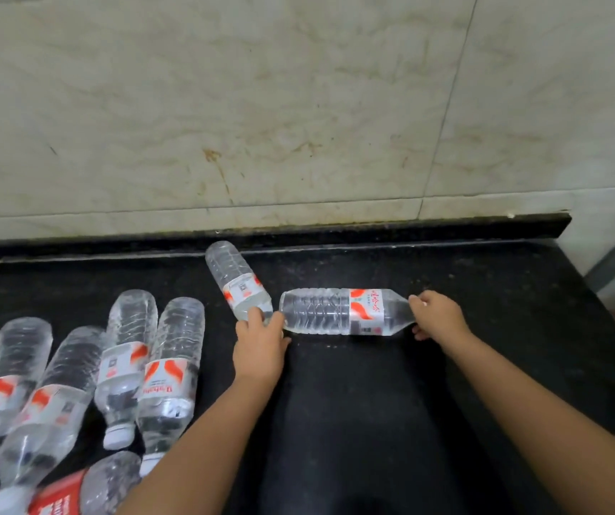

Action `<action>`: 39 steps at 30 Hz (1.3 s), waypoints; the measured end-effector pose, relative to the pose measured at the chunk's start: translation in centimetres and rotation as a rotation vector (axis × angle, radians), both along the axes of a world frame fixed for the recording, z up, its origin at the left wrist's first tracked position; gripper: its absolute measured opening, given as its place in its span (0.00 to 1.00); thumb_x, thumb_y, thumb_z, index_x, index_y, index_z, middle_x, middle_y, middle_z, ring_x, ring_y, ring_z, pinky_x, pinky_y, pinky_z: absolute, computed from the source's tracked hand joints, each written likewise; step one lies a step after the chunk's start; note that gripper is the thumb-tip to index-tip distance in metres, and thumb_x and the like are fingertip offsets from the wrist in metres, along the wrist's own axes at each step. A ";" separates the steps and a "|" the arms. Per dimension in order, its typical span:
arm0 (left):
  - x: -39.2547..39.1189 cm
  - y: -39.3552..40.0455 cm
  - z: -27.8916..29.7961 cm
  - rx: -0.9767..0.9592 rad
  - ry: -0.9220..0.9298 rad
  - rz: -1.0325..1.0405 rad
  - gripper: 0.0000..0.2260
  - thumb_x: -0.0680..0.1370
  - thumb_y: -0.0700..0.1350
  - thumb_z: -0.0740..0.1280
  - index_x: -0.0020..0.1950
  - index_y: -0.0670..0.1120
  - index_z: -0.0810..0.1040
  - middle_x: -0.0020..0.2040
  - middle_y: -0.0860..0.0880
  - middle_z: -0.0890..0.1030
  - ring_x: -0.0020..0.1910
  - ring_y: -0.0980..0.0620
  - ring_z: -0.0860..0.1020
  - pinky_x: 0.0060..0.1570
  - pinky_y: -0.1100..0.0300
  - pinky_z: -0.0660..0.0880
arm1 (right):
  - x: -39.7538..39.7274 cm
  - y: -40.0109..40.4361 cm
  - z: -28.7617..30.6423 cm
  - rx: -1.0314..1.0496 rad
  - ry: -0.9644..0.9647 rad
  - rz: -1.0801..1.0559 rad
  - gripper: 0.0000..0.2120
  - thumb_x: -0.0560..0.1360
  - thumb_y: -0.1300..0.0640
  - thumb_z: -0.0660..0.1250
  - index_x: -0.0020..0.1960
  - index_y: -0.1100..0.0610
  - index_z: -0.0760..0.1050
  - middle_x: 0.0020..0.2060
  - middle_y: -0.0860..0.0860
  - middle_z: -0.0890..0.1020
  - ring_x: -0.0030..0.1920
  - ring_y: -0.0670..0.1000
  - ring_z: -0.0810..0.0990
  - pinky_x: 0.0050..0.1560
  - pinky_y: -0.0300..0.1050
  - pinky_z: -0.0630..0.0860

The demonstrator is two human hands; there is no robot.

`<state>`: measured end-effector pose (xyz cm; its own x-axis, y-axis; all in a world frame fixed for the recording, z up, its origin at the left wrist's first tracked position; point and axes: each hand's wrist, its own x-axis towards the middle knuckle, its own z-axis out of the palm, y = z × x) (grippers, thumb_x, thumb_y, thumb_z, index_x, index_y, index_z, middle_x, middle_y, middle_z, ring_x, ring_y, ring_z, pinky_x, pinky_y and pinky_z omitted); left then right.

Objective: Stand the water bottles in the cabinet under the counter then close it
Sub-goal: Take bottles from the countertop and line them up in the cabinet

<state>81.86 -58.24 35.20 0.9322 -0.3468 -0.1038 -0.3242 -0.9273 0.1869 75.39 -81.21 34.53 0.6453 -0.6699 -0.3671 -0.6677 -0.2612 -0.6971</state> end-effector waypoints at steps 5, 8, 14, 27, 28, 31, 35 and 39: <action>0.0 1.2 0.7 -0.097 -0.048 0.036 0.13 0.77 0.38 0.62 0.61 0.38 0.72 0.62 0.39 0.69 0.59 0.40 0.67 0.54 0.53 0.72 | -0.5 0.9 1.2 0.099 -0.084 -0.113 0.14 0.79 0.58 0.60 0.35 0.58 0.69 0.31 0.55 0.73 0.26 0.51 0.71 0.31 0.45 0.73; -0.2 2.8 3.2 -0.305 -0.105 0.042 0.12 0.72 0.34 0.66 0.56 0.35 0.78 0.58 0.34 0.72 0.57 0.35 0.69 0.56 0.49 0.70 | -0.6 2.3 4.4 0.035 -0.206 -0.085 0.06 0.78 0.59 0.62 0.42 0.60 0.71 0.40 0.60 0.78 0.35 0.58 0.79 0.49 0.55 0.79; -0.9 6.3 10.4 -0.487 -0.130 0.093 0.12 0.71 0.38 0.67 0.53 0.35 0.81 0.55 0.35 0.76 0.58 0.38 0.74 0.61 0.54 0.68 | -1.5 7.1 11.4 -0.360 -0.252 0.345 0.14 0.77 0.59 0.63 0.60 0.65 0.74 0.58 0.63 0.74 0.59 0.60 0.74 0.54 0.42 0.64; -5.4 9.7 18.0 -0.181 0.154 -0.232 0.11 0.75 0.37 0.64 0.56 0.41 0.79 0.58 0.41 0.78 0.54 0.45 0.77 0.54 0.58 0.72 | -7.8 14.2 18.3 -0.605 -0.078 0.969 0.17 0.76 0.58 0.64 0.64 0.56 0.72 0.61 0.58 0.73 0.61 0.57 0.73 0.63 0.48 0.70; -5.5 9.5 17.8 -0.147 0.125 -0.252 0.11 0.75 0.38 0.64 0.57 0.41 0.79 0.60 0.41 0.78 0.58 0.44 0.75 0.59 0.57 0.71 | -8.1 14.3 18.3 -0.612 -0.065 0.962 0.17 0.76 0.58 0.64 0.65 0.56 0.72 0.61 0.58 0.73 0.62 0.57 0.72 0.64 0.48 0.70; -6.1 9.4 17.4 -0.085 0.066 -0.240 0.14 0.75 0.45 0.67 0.59 0.43 0.77 0.60 0.42 0.78 0.61 0.45 0.75 0.60 0.56 0.70 | -8.4 14.8 18.1 -0.673 -0.042 0.941 0.19 0.76 0.55 0.64 0.66 0.55 0.70 0.61 0.58 0.75 0.61 0.57 0.74 0.62 0.49 0.72; -6.9 9.2 16.9 0.020 -0.017 -0.161 0.22 0.77 0.51 0.65 0.68 0.44 0.70 0.63 0.41 0.74 0.64 0.43 0.73 0.62 0.54 0.70 | -8.2 15.3 18.2 -0.719 -0.015 0.964 0.22 0.76 0.54 0.64 0.69 0.54 0.67 0.63 0.57 0.75 0.63 0.57 0.73 0.62 0.49 0.72; -8.3 8.3 17.3 0.146 -0.071 -0.113 0.17 0.79 0.48 0.62 0.64 0.41 0.72 0.62 0.38 0.74 0.62 0.38 0.74 0.59 0.50 0.72 | -9.1 16.7 18.4 -0.740 -0.029 0.908 0.19 0.76 0.56 0.65 0.67 0.55 0.71 0.61 0.57 0.75 0.62 0.57 0.74 0.59 0.48 0.72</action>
<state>73.60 -49.90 52.49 0.8949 -0.4359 -0.0956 -0.4356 -0.8998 0.0258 66.26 -64.54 52.91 0.9983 -0.0031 -0.0578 -0.0139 -0.9822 -0.1876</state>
